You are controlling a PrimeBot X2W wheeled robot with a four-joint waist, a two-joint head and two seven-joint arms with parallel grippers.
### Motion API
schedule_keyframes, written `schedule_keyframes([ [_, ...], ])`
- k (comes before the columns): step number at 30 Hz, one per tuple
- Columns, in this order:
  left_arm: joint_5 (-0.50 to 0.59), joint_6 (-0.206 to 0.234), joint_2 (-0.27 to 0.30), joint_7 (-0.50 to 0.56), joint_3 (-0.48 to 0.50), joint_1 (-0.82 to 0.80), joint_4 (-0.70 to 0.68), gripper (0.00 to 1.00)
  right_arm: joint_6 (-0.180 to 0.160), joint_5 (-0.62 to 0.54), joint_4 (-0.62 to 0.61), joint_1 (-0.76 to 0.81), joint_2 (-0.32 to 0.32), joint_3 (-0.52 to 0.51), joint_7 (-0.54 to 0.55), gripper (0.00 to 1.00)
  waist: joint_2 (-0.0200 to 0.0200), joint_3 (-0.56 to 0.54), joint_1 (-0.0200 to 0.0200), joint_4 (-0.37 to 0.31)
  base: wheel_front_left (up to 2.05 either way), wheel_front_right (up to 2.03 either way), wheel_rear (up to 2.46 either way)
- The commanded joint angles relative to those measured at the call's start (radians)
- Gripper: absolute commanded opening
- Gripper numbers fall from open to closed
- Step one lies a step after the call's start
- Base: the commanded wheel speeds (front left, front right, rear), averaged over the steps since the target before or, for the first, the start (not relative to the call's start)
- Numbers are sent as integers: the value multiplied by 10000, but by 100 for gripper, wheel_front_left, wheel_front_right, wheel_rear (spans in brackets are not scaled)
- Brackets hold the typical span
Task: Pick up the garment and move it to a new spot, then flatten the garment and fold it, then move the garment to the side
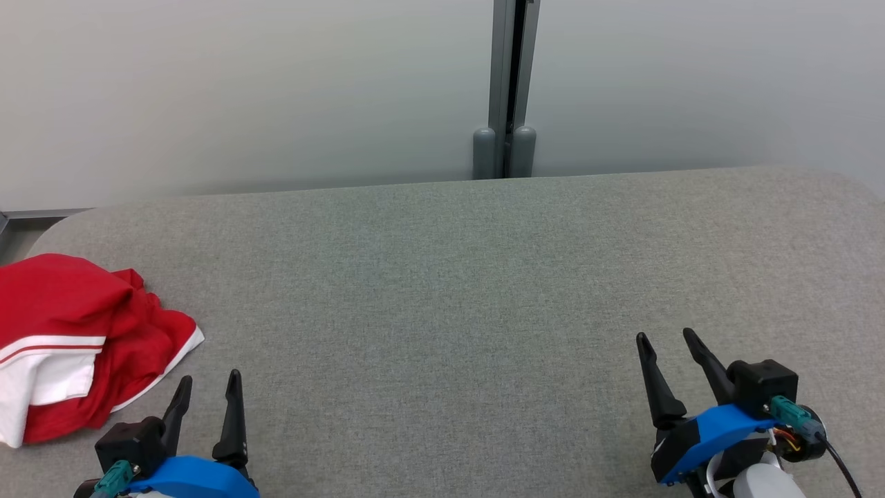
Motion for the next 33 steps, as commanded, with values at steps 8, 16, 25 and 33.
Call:
schedule_keyframes([
  [8,883,-12,24,-244,215,42,121,100,11,-1063,155,-61,104,-143,-229,100,-1,2,0,-80,0,0,0],
  [16,1497,-13,-54,-396,425,39,272,100,12,-1815,242,-114,185,-418,-379,100,-1,14,0,-173,0,0,0],
  [25,2164,-14,-75,-548,468,-15,380,100,14,-2558,314,-139,291,-508,-538,100,-1,49,0,-123,0,0,0],
  [33,2034,-13,-92,-552,451,-208,470,100,12,-2660,326,-274,334,-280,-551,100,-1,267,0,611,0,0,0],
])
